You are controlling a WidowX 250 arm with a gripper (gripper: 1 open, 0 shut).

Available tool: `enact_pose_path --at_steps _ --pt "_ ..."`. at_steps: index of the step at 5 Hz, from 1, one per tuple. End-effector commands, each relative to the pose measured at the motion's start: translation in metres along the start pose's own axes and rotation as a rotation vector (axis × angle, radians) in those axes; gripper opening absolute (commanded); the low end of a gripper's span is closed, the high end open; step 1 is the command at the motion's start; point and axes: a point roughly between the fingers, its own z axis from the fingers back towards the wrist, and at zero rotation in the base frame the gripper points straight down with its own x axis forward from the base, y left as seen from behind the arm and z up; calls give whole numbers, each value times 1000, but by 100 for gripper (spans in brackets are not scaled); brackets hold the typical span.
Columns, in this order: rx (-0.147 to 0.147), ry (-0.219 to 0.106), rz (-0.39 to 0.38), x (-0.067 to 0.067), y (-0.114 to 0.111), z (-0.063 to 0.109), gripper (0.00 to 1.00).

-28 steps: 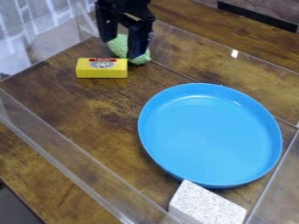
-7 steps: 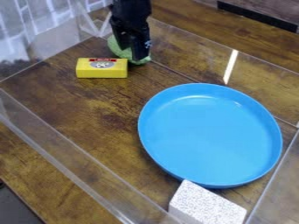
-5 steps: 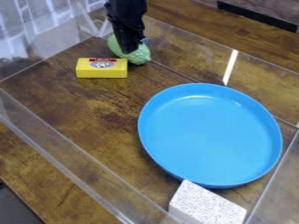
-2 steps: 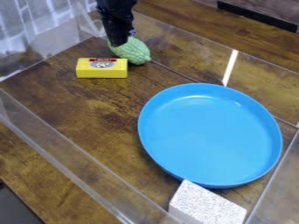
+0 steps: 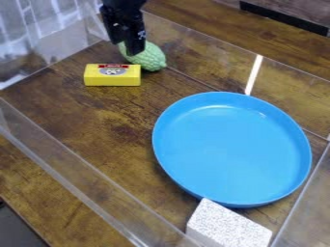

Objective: Put the white object in the blue tray

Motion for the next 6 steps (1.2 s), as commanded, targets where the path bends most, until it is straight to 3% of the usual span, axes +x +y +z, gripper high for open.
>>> enact_pose_path --at_steps 1,6 --pt "44 -69 19 2 14 29 100" --pt "-41 -22 -42 -28 23 9 100"
